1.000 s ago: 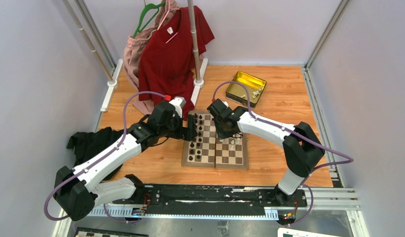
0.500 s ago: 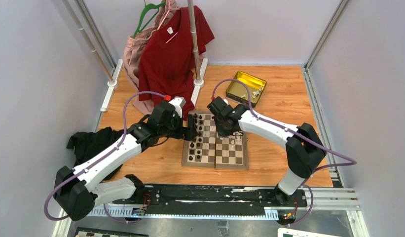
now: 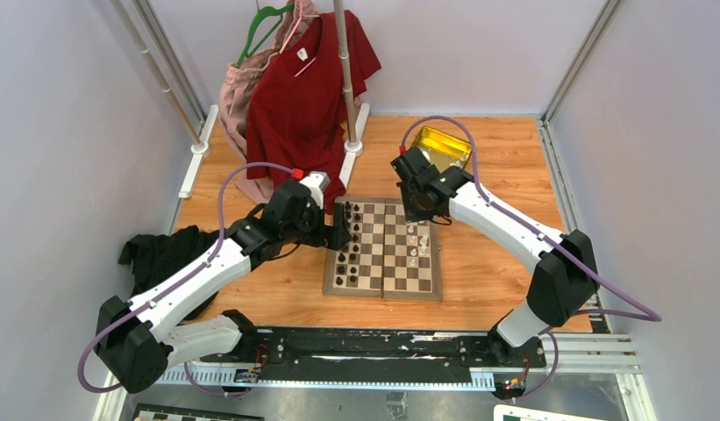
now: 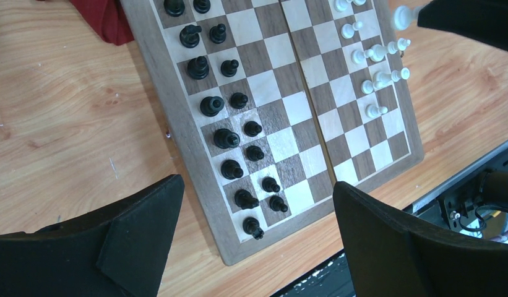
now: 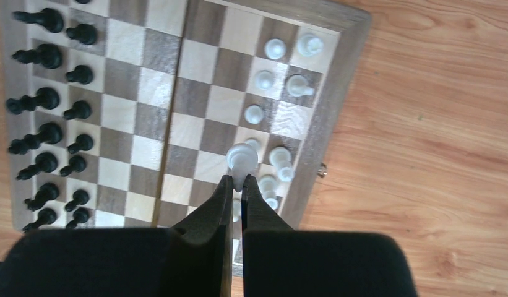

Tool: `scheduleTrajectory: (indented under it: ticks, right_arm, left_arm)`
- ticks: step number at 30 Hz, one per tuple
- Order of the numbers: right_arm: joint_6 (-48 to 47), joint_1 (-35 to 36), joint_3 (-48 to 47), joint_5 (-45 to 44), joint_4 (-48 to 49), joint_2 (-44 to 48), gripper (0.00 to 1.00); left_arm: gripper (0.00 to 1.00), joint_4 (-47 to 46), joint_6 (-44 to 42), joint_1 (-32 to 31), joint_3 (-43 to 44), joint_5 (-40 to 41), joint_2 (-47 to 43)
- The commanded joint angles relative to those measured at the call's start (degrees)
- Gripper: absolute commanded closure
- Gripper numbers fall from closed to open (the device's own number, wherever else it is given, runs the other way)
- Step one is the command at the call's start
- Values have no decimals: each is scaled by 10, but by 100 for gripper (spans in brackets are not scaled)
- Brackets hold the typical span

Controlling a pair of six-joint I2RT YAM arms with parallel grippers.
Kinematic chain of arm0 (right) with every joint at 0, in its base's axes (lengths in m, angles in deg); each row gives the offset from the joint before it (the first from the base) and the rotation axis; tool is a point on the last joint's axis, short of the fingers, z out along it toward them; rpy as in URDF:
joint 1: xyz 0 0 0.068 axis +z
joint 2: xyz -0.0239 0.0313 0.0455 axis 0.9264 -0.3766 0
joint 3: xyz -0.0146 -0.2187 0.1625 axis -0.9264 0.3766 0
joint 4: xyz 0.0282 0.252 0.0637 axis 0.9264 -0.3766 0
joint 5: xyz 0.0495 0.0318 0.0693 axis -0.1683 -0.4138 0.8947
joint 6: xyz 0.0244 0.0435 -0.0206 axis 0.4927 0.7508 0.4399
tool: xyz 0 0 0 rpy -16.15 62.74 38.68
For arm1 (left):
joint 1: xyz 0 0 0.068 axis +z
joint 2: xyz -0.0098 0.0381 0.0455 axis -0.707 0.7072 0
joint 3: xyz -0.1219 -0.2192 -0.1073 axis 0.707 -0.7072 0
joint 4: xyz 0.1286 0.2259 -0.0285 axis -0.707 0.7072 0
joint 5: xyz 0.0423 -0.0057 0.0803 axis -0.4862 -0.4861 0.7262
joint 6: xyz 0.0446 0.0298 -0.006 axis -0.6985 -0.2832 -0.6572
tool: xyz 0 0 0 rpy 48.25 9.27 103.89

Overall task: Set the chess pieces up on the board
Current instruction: Pick up the chess piece from the chessboard, then place the chess piece on the chessboard.

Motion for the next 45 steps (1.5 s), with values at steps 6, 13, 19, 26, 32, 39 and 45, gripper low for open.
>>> scheduleTrajectory:
  ticks: [6, 13, 19, 26, 32, 39, 45]
  right_arm:
    - [-33, -53, -3, -15, -47, -3, 100]
    - [-39, -68, 3, -1, -51, -33, 100]
    - [-41, -71, 15, 0, -37, -49, 100]
    - [-44, -80, 30, 7, -17, -66, 100]
    - [-45, -84, 46, 15, 3, -78, 100]
    - [-50, -90, 48, 22, 26, -94, 100]
    - [-52, -95, 44, 26, 34, -102, 100]
  left_arm:
    - [3, -10, -7, -3, -7, 4, -11]
    - [3, -10, -11, -3, -5, 4, -6]
    - [3, -11, -15, -4, -1, 3, 2]
    - [3, -11, -18, -3, 0, 3, 10]
    - [3, -15, -18, -3, -1, 3, 16]
    - [3, -16, -19, -4, -2, 2, 22]
    - [3, -15, -21, -3, -2, 2, 28]
